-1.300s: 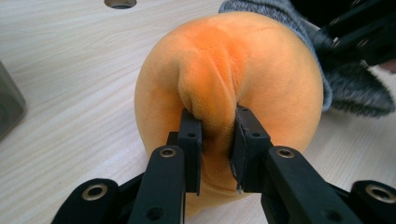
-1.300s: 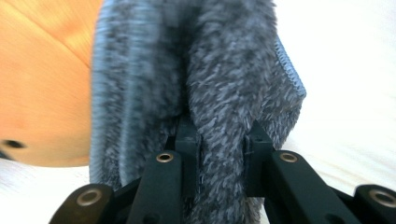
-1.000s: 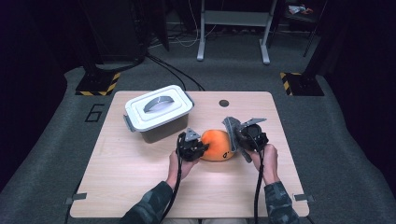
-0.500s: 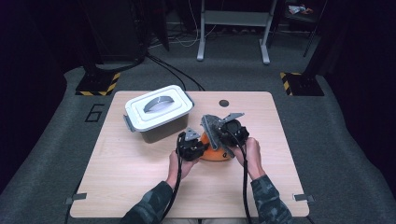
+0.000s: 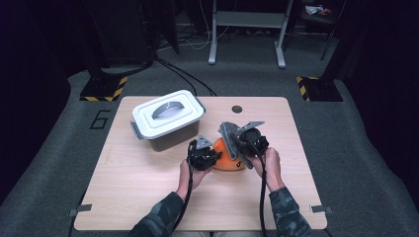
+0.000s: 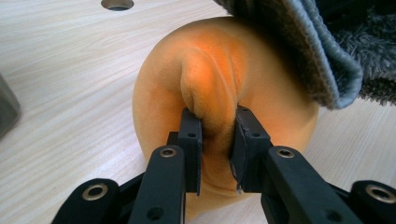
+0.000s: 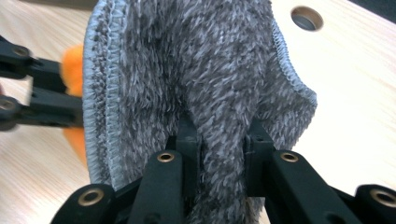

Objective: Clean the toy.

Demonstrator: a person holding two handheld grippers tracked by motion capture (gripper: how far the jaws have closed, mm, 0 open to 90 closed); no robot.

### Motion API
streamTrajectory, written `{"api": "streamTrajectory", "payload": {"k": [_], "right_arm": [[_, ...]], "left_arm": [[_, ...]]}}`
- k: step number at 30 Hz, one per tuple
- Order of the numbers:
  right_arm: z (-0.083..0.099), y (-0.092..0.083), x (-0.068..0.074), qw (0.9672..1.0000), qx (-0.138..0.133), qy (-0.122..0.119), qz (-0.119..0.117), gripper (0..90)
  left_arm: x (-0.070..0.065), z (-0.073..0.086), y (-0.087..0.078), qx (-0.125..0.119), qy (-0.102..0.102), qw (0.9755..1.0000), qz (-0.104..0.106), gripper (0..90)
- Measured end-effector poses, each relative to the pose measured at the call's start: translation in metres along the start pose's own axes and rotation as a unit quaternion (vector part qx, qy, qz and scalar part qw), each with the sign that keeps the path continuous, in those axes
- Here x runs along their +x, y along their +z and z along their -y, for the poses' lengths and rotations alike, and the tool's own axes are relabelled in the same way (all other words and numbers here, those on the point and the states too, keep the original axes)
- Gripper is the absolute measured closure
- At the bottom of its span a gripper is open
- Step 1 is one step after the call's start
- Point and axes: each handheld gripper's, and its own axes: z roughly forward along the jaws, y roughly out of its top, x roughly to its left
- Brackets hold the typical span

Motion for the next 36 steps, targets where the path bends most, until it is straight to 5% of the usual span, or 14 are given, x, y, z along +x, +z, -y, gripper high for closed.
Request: {"api": "streamTrajectory", "payload": {"k": [14,26,33,36], "right_arm": [[0.031,0.009,-0.024,0.9988,0.03,0.035,0.013,73.5],[0.062,0.044,-0.038,0.9941,0.08,0.073,0.005,73.6],[0.059,0.025,-0.041,0.9942,0.073,0.075,0.024,74.1],[0.05,0.005,-0.042,0.9964,0.043,0.063,0.035,74.1]], "left_arm": [[0.0,0.0,0.001,-0.003,-0.002,1.0,0.002,75.6],[0.001,0.0,0.001,-0.002,-0.003,1.0,0.002,75.6],[0.001,0.0,0.001,-0.002,-0.004,1.0,0.0,75.6],[0.001,0.0,0.001,-0.001,-0.005,1.0,0.0,75.6]]}}
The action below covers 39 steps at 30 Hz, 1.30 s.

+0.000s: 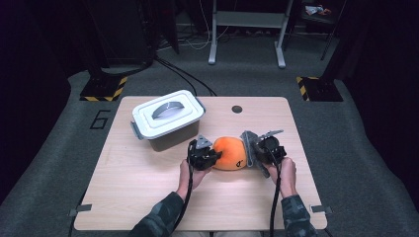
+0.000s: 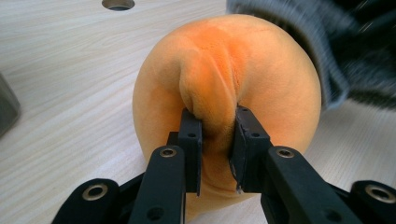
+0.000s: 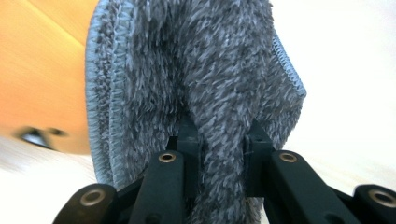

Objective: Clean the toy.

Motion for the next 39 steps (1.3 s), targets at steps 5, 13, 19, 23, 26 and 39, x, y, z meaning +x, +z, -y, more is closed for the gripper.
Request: {"api": "streamTrajectory", "payload": {"k": [5,13,19,23,26,39], "right_arm": [[-0.018,-0.031,0.017,0.999,-0.04,-0.019,0.0,74.0],[-0.024,-0.018,0.045,0.9982,-0.031,-0.049,-0.015,74.1],[-0.024,-0.01,0.041,0.9985,-0.03,-0.042,-0.019,74.4],[-0.024,-0.008,0.037,0.9986,-0.031,-0.041,-0.016,74.5],[-0.024,-0.007,0.035,0.9985,-0.031,-0.042,-0.019,74.5],[-0.027,-0.008,0.026,0.9986,-0.039,-0.03,-0.018,74.3]], "left_arm": [[-0.001,0.0,0.0,0.0,-0.002,1.0,-0.001,75.6],[0.002,-0.001,0.0,0.0,-0.001,1.0,0.001,74.5],[0.007,-0.003,-0.003,-0.011,0.0,0.9998,0.015,60.3],[0.009,-0.002,-0.006,-0.007,0.009,0.9997,0.022,44.7],[0.008,-0.003,-0.004,-0.005,0.022,0.9995,0.022,41.1],[-0.003,-0.008,0.005,-0.007,0.03,0.9995,-0.004,77.8]]}}
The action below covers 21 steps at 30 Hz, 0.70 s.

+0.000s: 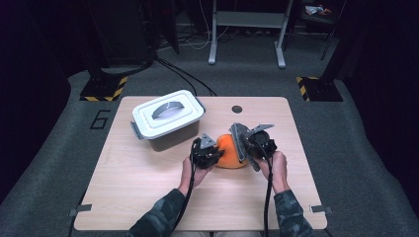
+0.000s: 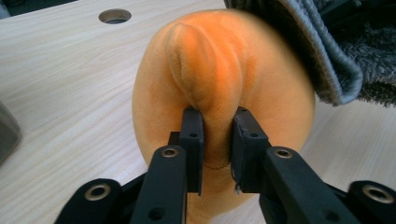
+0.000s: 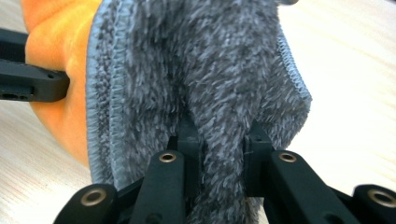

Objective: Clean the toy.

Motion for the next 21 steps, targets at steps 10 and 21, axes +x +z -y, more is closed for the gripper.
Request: {"api": "streamTrajectory", "payload": {"k": [10,21], "right_arm": [[-0.024,-0.028,0.025,0.9986,-0.03,-0.044,-0.009,74.0],[-0.024,-0.007,0.03,0.9983,-0.004,-0.057,0.006,74.2]], "left_arm": [[-0.008,-0.013,-0.009,0.001,-0.02,0.9997,0.015,79.3],[-0.006,-0.007,-0.004,0.01,-0.01,0.9998,0.011,79.1]]}}
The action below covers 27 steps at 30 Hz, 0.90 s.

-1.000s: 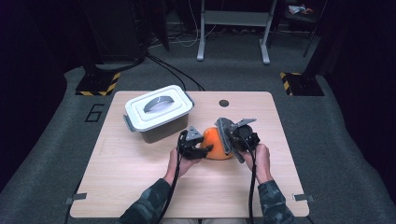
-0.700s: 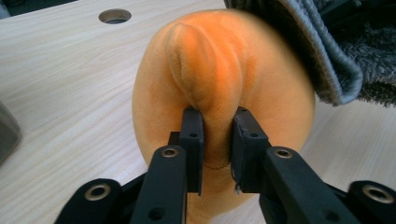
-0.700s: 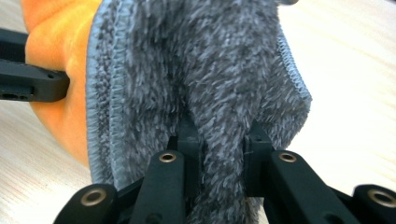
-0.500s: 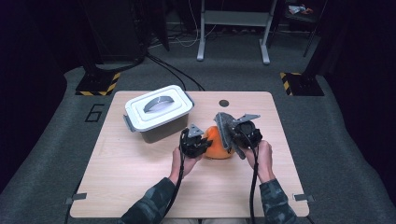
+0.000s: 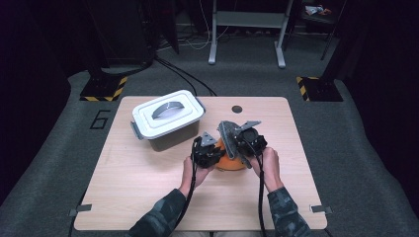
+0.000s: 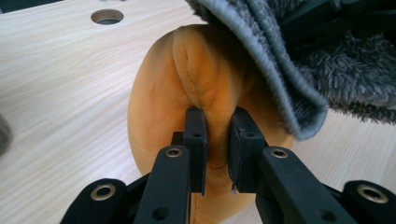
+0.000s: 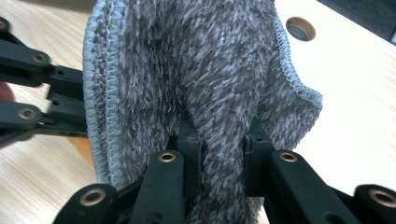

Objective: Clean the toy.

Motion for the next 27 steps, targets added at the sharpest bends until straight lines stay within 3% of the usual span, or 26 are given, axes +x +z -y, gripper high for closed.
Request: {"api": "streamTrajectory", "payload": {"k": [10,27], "right_arm": [[0.029,0.015,-0.027,0.9982,0.032,0.052,-0.003,74.2],[0.065,0.049,-0.039,0.991,0.097,0.093,-0.006,74.2]], "left_arm": [[0.002,0.004,0.002,-0.004,-0.001,1.0,0.004,78.6],[0.004,0.009,0.001,-0.01,0.0,0.9999,0.006,78.4]]}}
